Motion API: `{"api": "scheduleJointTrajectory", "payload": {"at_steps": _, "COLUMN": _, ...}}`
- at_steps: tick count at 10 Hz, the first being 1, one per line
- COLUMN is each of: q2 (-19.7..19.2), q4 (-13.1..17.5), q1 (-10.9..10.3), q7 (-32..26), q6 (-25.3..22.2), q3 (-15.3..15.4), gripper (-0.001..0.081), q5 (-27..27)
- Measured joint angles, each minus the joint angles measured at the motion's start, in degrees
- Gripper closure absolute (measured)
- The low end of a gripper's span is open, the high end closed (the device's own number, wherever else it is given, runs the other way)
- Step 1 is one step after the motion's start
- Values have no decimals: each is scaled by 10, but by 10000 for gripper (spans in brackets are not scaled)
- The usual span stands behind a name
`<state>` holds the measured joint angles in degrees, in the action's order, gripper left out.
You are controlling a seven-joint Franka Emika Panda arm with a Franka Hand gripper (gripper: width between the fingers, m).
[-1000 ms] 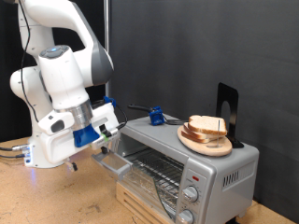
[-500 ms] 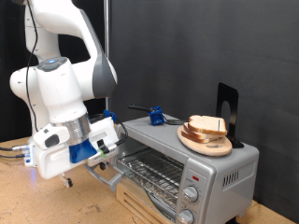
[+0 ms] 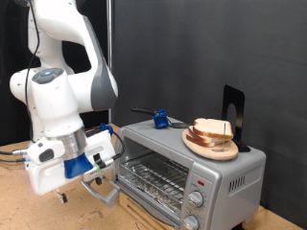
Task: Make a piece of toast with the oven
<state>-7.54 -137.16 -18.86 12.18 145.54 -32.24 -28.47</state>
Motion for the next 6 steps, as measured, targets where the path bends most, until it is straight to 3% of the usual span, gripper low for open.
{"api": "scheduleJointTrajectory", "payload": {"at_steps": 6, "q2": -81, "q4": 17, "q1": 14, "q7": -11, "q6": 38, "q3": 0, "gripper": -2, "q5": -16}}
